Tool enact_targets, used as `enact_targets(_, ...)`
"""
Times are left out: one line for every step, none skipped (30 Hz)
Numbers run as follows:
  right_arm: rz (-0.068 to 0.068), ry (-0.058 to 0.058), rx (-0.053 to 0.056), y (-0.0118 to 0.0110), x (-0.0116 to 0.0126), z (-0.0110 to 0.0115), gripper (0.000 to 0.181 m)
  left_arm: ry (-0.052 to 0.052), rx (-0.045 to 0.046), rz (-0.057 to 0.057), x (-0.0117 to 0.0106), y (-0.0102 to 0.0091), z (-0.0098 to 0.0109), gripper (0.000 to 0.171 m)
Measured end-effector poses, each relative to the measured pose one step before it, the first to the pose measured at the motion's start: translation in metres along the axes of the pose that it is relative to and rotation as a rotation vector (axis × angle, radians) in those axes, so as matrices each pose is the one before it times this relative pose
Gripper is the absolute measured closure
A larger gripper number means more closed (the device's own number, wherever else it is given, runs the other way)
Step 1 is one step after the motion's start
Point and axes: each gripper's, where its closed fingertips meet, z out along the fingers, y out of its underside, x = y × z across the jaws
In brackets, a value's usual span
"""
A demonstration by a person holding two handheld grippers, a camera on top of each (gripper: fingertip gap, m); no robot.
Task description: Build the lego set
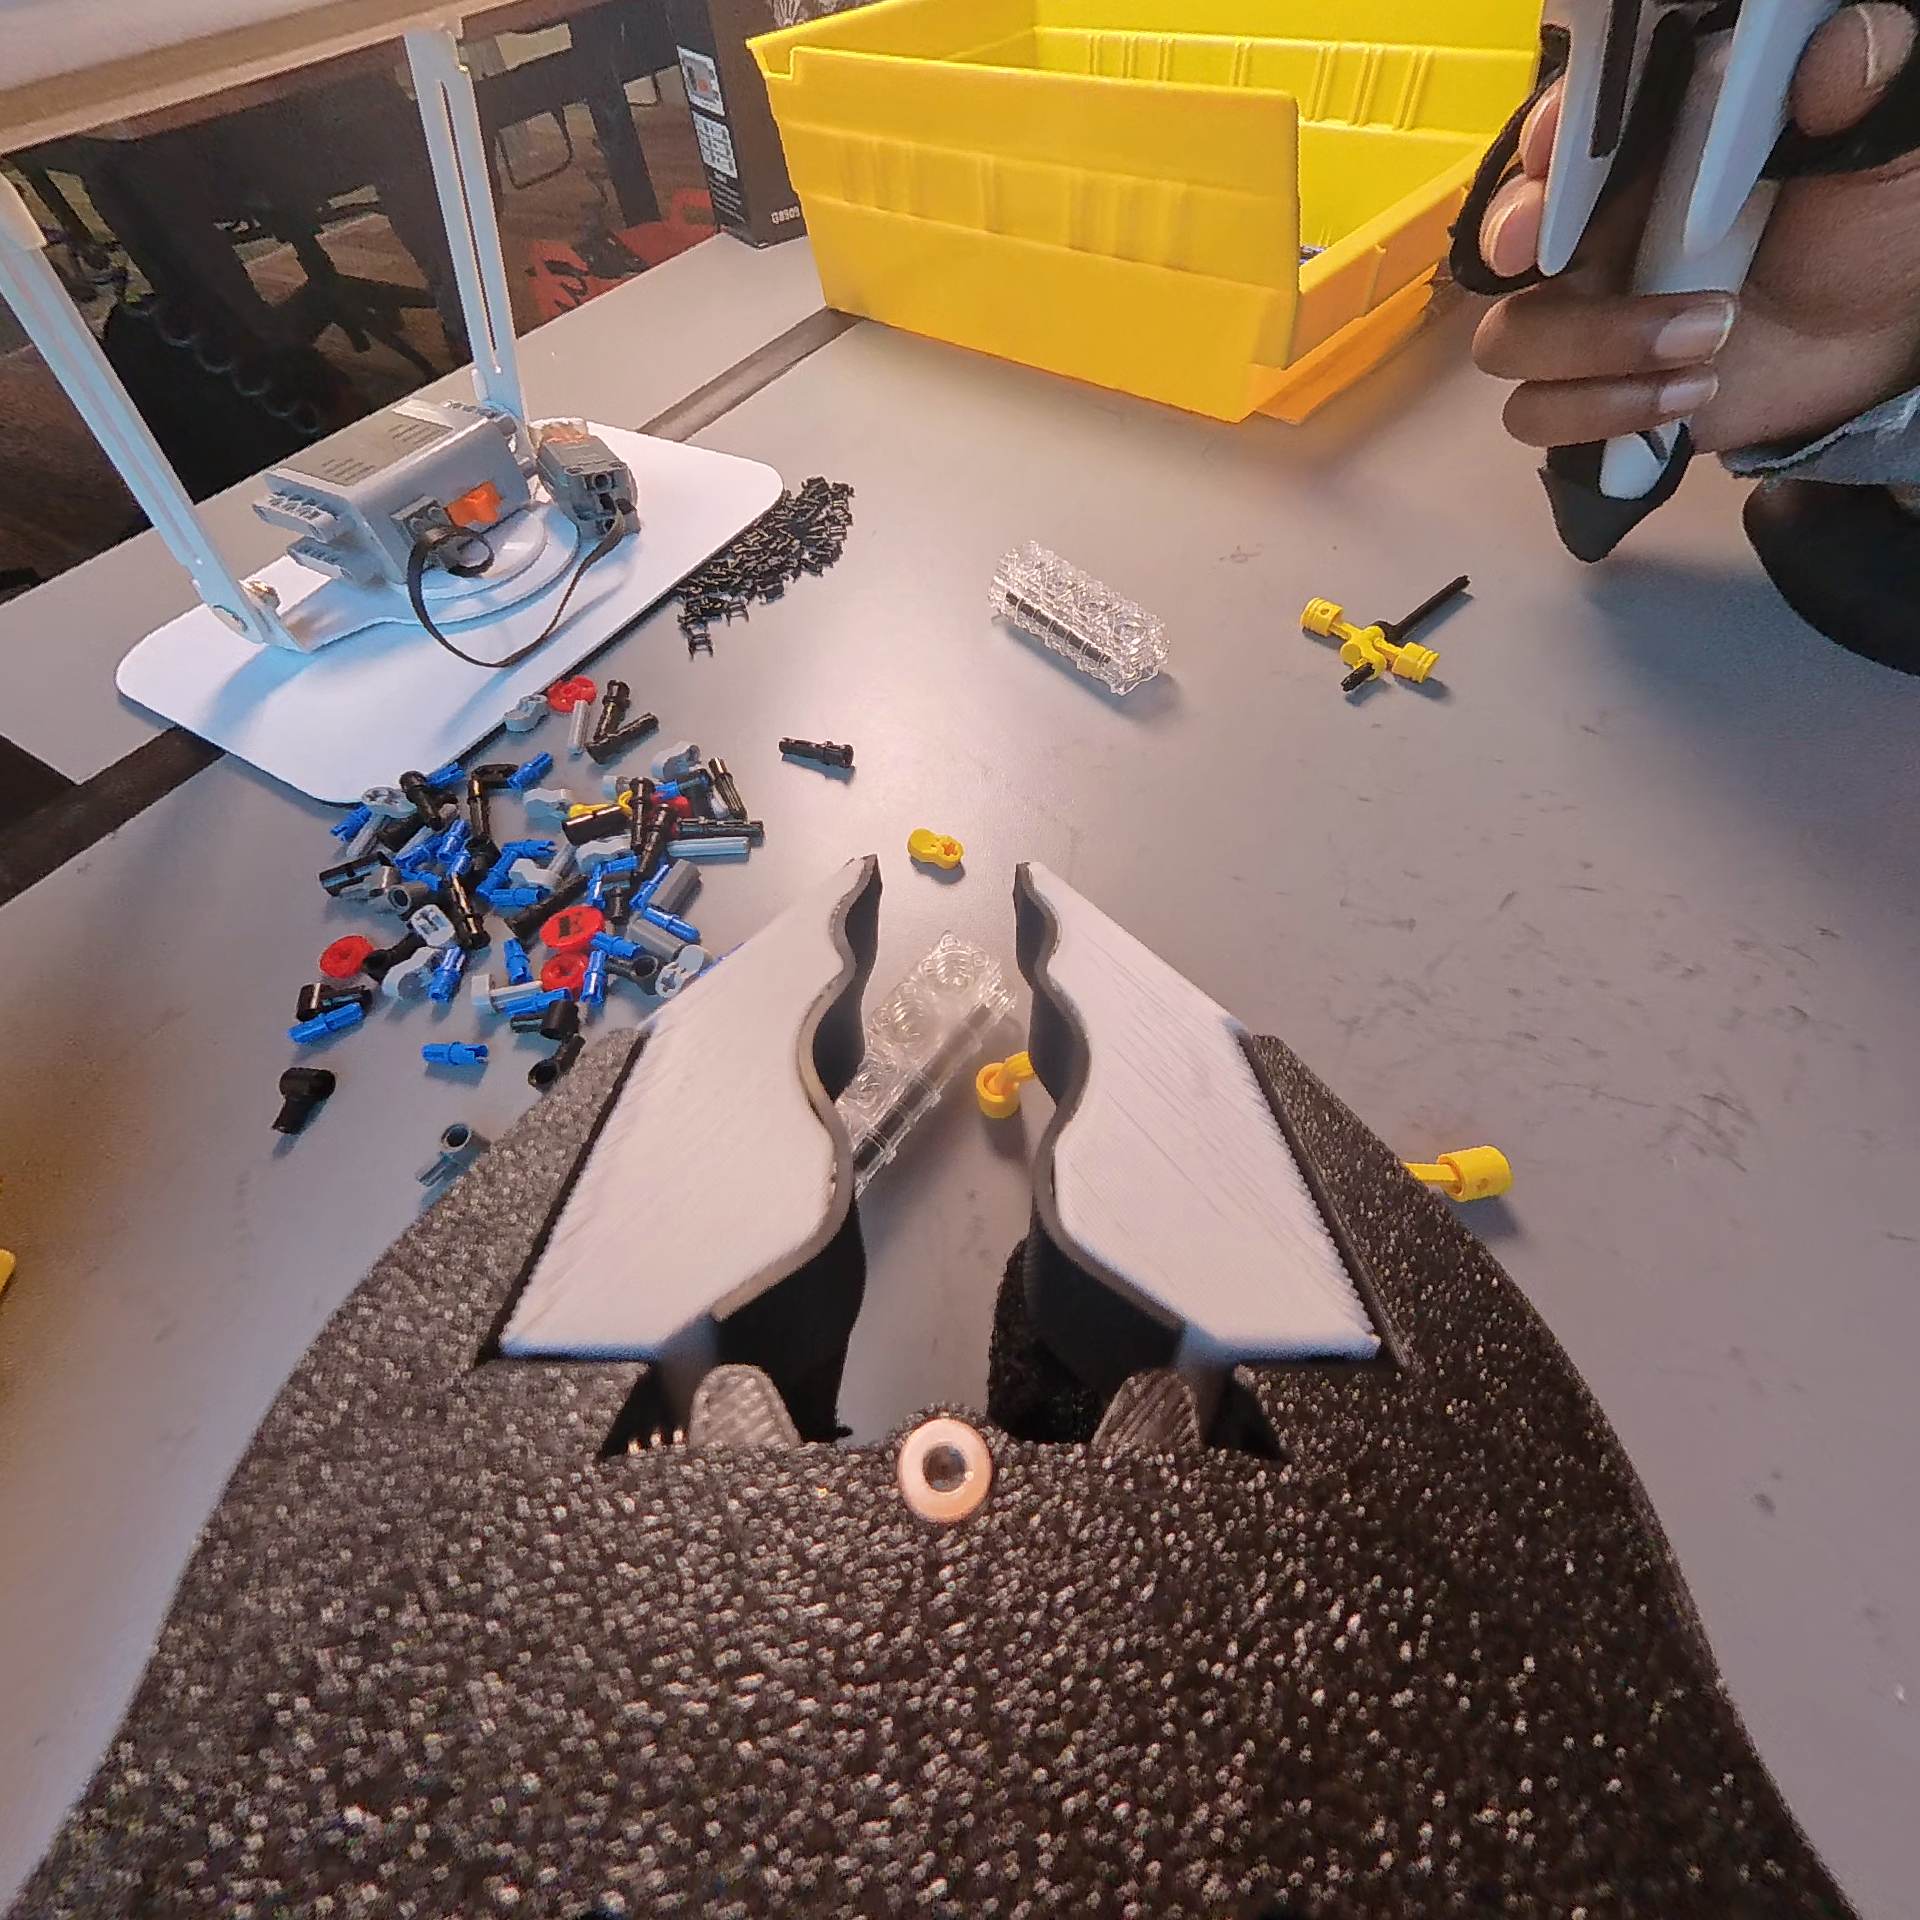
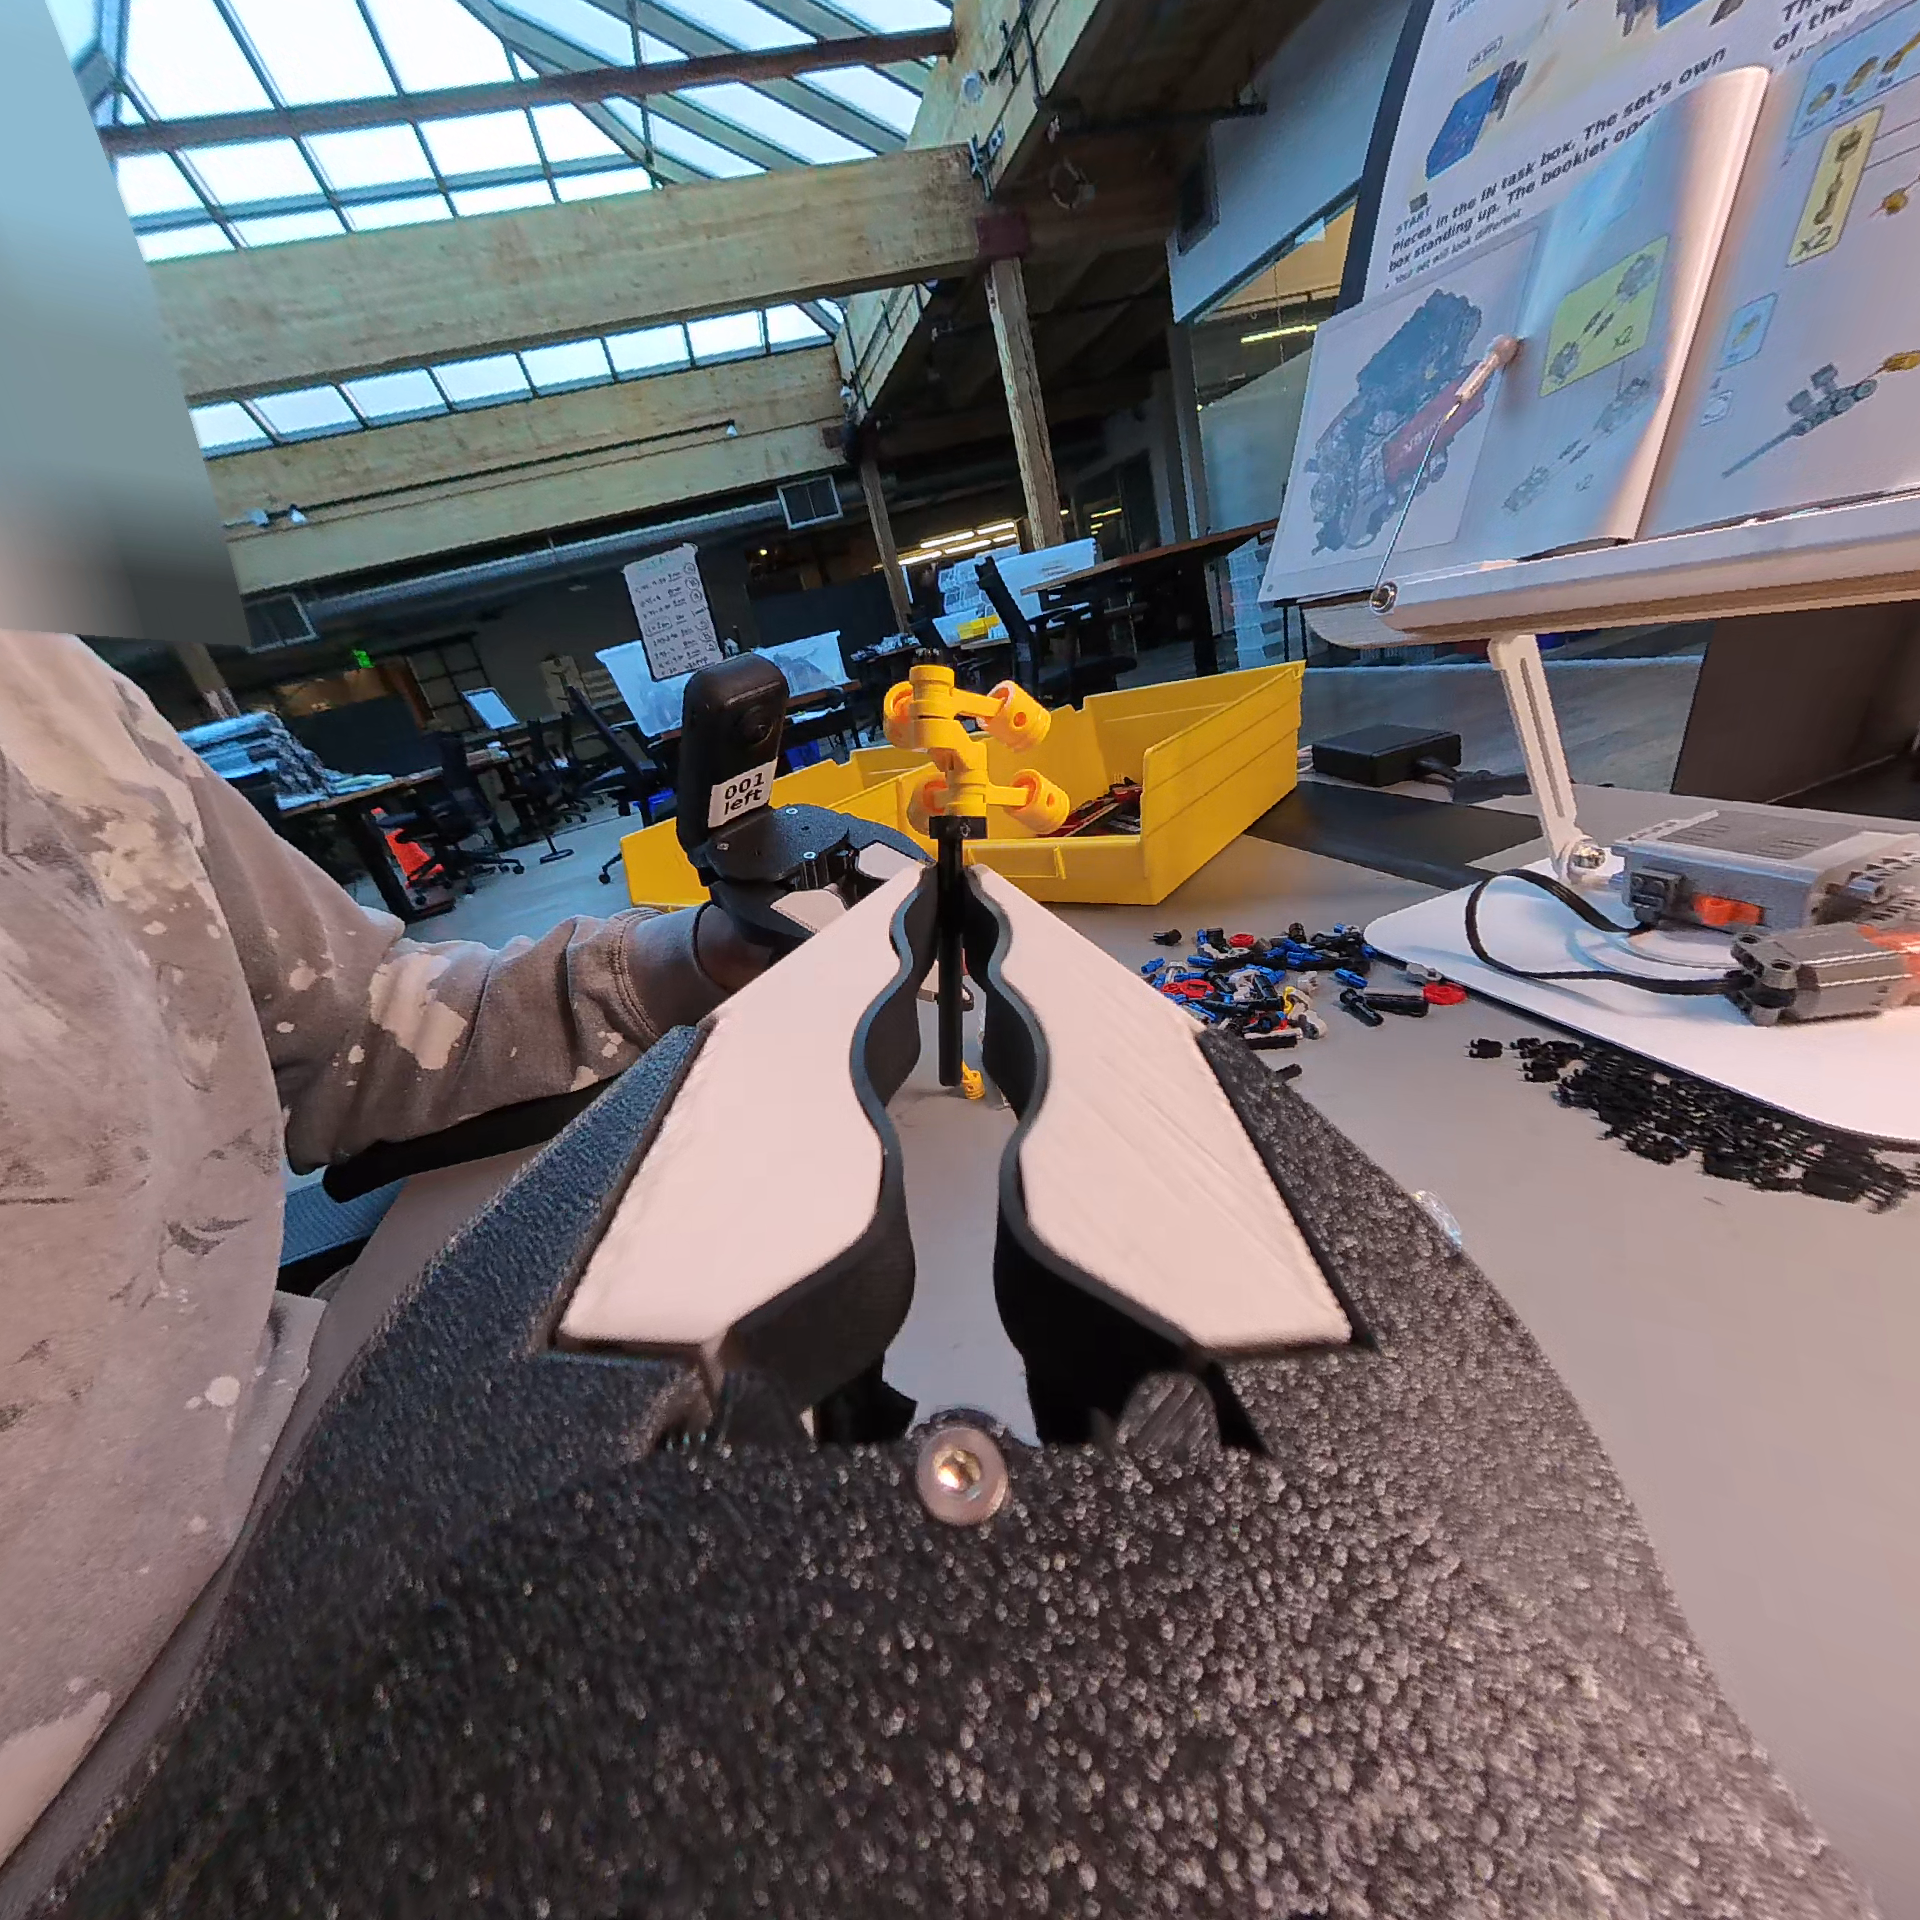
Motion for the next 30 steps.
enact_targets(-0.0010,0.0007,-0.0008,-0.00019,-0.00002,-0.00019,0.178,-0.0005,-0.00124,0.0014,0.00005,0.00015,-0.00006,0.146)
enact_targets(-0.0017,0.0004,-0.0003,-0.00031,-0.00013,-0.00003,0.178,-0.0002,-0.00105,0.0011,-0.00001,0.00021,0.00002,0.146)
enact_targets(-0.0015,-0.0004,-0.0004,-0.00031,-0.00025,-0.00013,0.178,-0.0001,-0.00135,0.0010,-0.00006,0.00032,0.00011,0.146)
enact_targets(-0.0017,0.0000,-0.0002,-0.00032,-0.00018,-0.00002,0.178,-0.0003,-0.00176,0.0014,0.00003,0.00037,0.00006,0.146)
enact_targets(-0.0018,0.0009,-0.0002,-0.00028,-0.00014,0.00008,0.178,-0.0005,-0.00164,0.0014,-0.00001,0.00026,0.00003,0.146)
enact_targets(-0.0014,0.0001,-0.0010,-0.00008,-0.00025,0.00001,0.178,-0.0005,-0.00127,0.0011,0.00003,0.00030,0.00009,0.146)
enact_targets(-0.0009,0.0004,-0.0019,0.00014,0.00000,0.00010,0.178,-0.0006,-0.00052,0.0010,0.00000,0.00001,0.00007,0.147)
enact_targets(-0.0009,0.0017,-0.0023,0.00030,0.00011,0.00007,0.178,-0.0002,-0.00009,0.0010,0.00012,-0.00011,-0.00002,0.147)
enact_targets(-0.0009,0.0022,-0.0023,0.00026,0.00037,0.00005,0.178,0.0003,-0.00008,0.0007,0.00027,0.00001,-0.00005,0.147)
enact_targets(-0.0014,0.0024,-0.0014,0.00010,0.00041,-0.00008,0.178,0.0001,0.00006,0.0007,0.00017,-0.00013,-0.00001,0.147)
enact_targets(-0.0017,0.0033,-0.0018,-0.00005,0.00050,-0.00018,0.178,-0.0004,0.00010,0.0016,0.00019,-0.00014,-0.00003,0.147)
enact_targets(-0.0035,0.0045,-0.0025,-0.00010,0.00086,-0.00041,0.178,-0.0009,0.00030,0.0021,0.00013,-0.00023,-0.00013,0.147)
enact_targets(-0.0057,0.0061,-0.0045,0.00000,0.00109,-0.00051,0.178,-0.0004,0.00105,0.0018,0.00014,-0.00040,-0.00017,0.147)
enact_targets(-0.0074,0.0080,-0.0054,0.00000,0.00144,-0.00077,0.178,0.0011,0.00199,0.0013,0.00051,-0.00072,-0.00020,0.147)
enact_targets(-0.0073,0.0090,-0.0043,-0.00024,0.00175,-0.00100,0.178,0.0020,0.00250,0.0018,0.00087,-0.00088,-0.00025,0.148)
enact_targets(-0.0052,0.0094,-0.0038,-0.00017,0.00191,-0.00110,0.178,0.0032,0.00260,0.0031,0.00123,-0.00096,-0.00016,0.149)
enact_targets(-0.0040,0.0091,-0.0015,-0.00053,0.00198,-0.00105,0.178,0.0076,0.00246,0.0043,0.00213,-0.00107,-0.00020,0.151)
enact_targets(-0.0020,0.0072,0.0016,-0.00093,0.00170,-0.00114,0.178,0.0133,0.00264,0.0056,0.00322,-0.00110,0.00000,0.153)
enact_targets(0.0014,0.0054,0.0012,-0.00077,0.00133,-0.00098,0.178,0.0161,0.00311,0.0078,0.00391,-0.00097,0.00024,0.154)
enact_targets(0.0023,0.0055,-0.0011,-0.00027,0.00132,-0.00056,0.178,0.0164,0.00174,0.0098,0.00411,-0.00077,0.00031,0.156)
enact_targets(0.0001,0.0047,-0.0025,0.00020,0.00092,-0.00017,0.178,0.0141,-0.00194,0.0102,0.00358,-0.00013,0.00056,0.159)
enact_targets(-0.0007,0.0026,-0.0036,0.00066,0.00034,0.00003,0.178,0.0092,-0.00595,0.0104,0.00253,0.00049,0.00045,0.162)
enact_targets(-0.0001,0.0012,-0.0057,0.00093,0.00011,0.00049,0.178,0.0024,-0.00885,0.0100,0.00095,0.00099,0.00012,0.168)
enact_targets(-0.0002,0.0009,-0.0069,0.00119,-0.00022,0.00060,0.178,-0.0091,-0.00985,0.0043,-0.00155,0.00135,-0.00041,0.171)
enact_targets(-0.0019,-0.0011,-0.0062,0.00102,-0.00060,0.00067,0.177,-0.0194,-0.00836,-0.0060,-0.00411,0.00138,-0.00058,0.171)
enact_targets(-0.0030,-0.0017,-0.0046,0.00062,-0.00085,0.00071,0.177,-0.0201,-0.00522,-0.0141,-0.00511,0.00126,-0.00083,0.171)
enact_targets(-0.0023,-0.0012,-0.0045,0.00067,-0.00071,0.00060,0.178,-0.0144,-0.00164,-0.0162,-0.00440,0.00078,-0.00107,0.171)
enact_targets(-0.0008,-0.0007,-0.0050,0.00081,-0.00052,0.00065,0.178,-0.0104,0.00087,-0.0145,-0.00378,0.00063,-0.00098,0.171)
enact_targets(0.0005,0.0004,-0.0048,0.00090,-0.00013,0.00055,0.178,-0.0107,-0.00017,-0.0110,-0.00332,0.00061,-0.00071,0.171)
enact_targets(0.0010,0.0010,-0.0035,0.00077,0.00002,0.00033,0.178,-0.0127,-0.00338,-0.0067,-0.00307,0.00117,-0.00019,0.171)
